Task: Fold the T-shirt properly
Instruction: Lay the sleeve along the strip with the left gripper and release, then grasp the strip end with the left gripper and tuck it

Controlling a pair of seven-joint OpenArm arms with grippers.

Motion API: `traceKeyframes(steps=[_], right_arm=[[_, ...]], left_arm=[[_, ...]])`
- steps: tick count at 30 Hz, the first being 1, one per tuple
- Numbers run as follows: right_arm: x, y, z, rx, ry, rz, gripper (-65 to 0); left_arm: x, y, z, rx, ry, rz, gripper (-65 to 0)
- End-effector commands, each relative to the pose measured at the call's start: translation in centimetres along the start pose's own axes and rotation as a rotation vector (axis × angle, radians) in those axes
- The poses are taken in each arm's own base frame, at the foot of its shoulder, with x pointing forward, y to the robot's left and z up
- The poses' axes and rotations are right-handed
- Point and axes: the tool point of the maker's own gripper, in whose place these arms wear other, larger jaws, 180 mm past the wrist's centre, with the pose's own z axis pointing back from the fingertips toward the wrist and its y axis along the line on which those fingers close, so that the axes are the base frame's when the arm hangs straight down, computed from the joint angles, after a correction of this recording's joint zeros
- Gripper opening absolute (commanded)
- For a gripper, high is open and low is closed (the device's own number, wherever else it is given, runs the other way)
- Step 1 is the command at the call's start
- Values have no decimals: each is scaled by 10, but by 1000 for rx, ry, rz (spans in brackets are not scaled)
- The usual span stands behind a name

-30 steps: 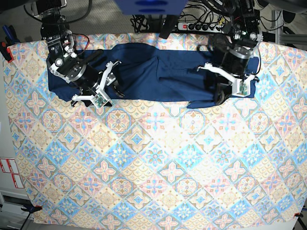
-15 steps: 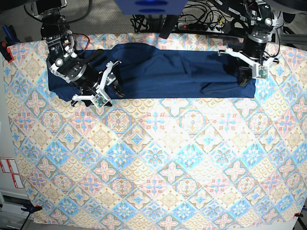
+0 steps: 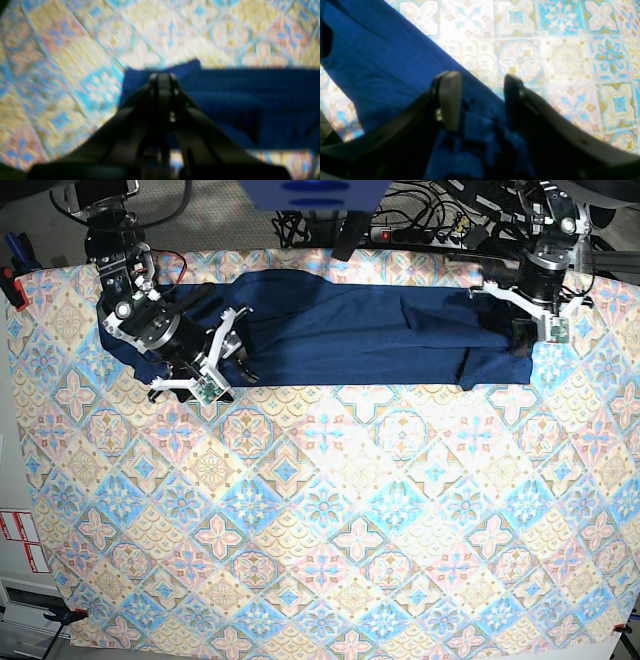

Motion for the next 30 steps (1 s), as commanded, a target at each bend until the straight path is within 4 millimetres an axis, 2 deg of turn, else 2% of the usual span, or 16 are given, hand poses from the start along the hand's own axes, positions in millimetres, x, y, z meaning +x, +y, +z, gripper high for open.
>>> traceKeyframes(steps=[1,5,8,10,14,18,21,23,25,30], right_arm=[[12,-5,2,-7,-41,9,-387],[12,-5,2,-7,-41,9,-387],[12,-5,2,-7,-41,9,-387],[12,-5,2,-7,-39,9,-387],[12,-5,2,-7,-40,7,-387],[12,-4,2,-5,-41,7,-387],[12,-3,2,-3,-42,6,-387],[13,3,-1,13,-44,11,-387],[14,9,-2,28,-43,14,-387],[14,9,-2,28,-45,14,-387]], left_arm=[[6,4,1,2,-7,-18,-626],[-7,7,-4,7,100,-27,-474],[-6,13,-3,10,108,-53,-397],[-5,17,-2,16,111,-65,-368],[-5,46,7,89,123,-96,-349],[-6,65,8,121,139,-119,-348],[-9,80,-5,119,164,-134,-347],[-20,89,-16,114,232,-133,-347],[-24,90,-30,81,279,-99,-347],[-20,99,-42,-3,279,34,-347]])
